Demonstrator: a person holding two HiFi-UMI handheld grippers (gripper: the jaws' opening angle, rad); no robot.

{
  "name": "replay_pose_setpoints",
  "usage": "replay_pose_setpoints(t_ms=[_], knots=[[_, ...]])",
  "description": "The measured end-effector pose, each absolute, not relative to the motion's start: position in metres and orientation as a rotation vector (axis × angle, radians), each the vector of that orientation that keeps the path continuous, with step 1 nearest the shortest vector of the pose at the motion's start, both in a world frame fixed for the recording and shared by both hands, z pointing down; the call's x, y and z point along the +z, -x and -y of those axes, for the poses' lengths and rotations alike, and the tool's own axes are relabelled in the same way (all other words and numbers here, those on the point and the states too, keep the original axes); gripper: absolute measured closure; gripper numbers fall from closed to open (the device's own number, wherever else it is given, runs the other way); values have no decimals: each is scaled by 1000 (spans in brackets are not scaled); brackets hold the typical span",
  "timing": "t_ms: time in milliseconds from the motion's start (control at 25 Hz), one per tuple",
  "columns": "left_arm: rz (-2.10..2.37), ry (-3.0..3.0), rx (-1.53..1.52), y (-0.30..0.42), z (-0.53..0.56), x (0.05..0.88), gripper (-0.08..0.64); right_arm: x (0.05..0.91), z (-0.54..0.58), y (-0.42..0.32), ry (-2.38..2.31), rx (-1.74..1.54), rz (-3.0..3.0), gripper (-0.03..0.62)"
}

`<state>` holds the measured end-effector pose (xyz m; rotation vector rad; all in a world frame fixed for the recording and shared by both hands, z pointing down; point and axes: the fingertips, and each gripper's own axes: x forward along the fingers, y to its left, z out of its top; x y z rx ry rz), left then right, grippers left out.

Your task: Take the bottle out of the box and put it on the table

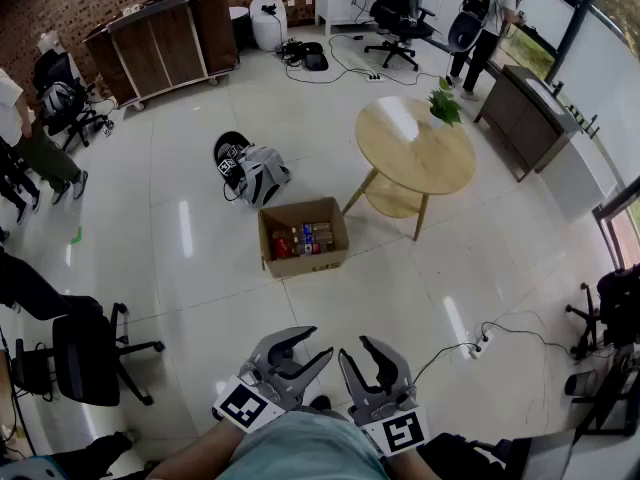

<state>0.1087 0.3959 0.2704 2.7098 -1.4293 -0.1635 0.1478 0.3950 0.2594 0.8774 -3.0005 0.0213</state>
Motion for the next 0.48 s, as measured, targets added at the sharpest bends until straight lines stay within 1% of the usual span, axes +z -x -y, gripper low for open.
replay_pose_setpoints(t_ms=[120,240,360,480], knots=[[1424,-2713,-186,-63,-360,267,402,253,-360,-102,-846,28,3000,471],[1409,-2708,-270,-18,-332,258,408,246,-332,-57,-827,-1,2991,471],[1421,-2705,-236,21,-307,261,410,238,-306,-16,-812,-39,3022,471],[1478,-2679,-248,50,-277,259,416,237,-276,13,-796,14,3014,471]])
